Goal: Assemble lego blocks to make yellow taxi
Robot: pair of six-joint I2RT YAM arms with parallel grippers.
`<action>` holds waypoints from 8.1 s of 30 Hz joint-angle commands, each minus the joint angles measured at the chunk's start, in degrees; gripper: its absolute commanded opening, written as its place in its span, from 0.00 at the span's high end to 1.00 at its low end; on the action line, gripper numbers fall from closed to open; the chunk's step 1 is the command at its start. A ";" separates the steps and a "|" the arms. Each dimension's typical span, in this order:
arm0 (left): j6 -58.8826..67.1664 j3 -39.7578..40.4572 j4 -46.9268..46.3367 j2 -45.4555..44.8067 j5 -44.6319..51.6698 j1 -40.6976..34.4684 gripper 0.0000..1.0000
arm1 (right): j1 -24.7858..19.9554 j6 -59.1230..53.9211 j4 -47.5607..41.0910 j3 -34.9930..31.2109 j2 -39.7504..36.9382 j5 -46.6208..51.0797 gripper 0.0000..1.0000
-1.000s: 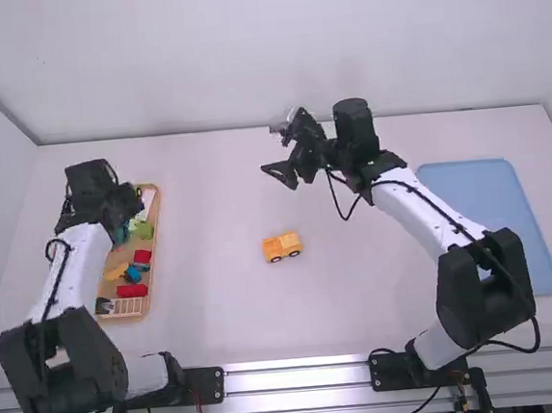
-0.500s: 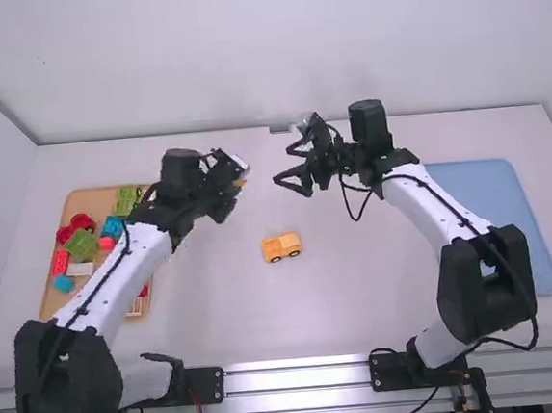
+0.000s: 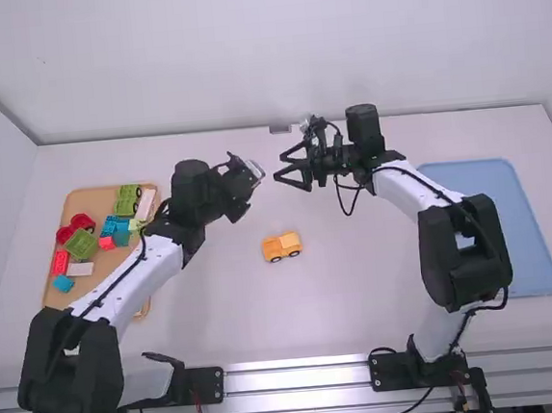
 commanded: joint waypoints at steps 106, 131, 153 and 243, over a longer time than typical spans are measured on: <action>-4.57 10.05 -8.96 13.25 56.50 9.97 0.19 | 2.43 -25.11 -2.99 1.55 1.40 -20.41 0.78; -4.85 10.05 -7.56 13.25 56.57 9.31 0.72 | 2.71 -25.09 -3.45 1.55 1.40 -18.21 0.77; -2.38 10.03 -11.91 13.22 39.01 8.37 0.98 | -0.33 -0.63 14.56 1.57 1.38 -9.53 0.01; 28.13 -20.50 13.25 28.22 41.79 19.85 0.04 | -3.52 -31.32 -16.98 1.55 -4.09 12.39 0.01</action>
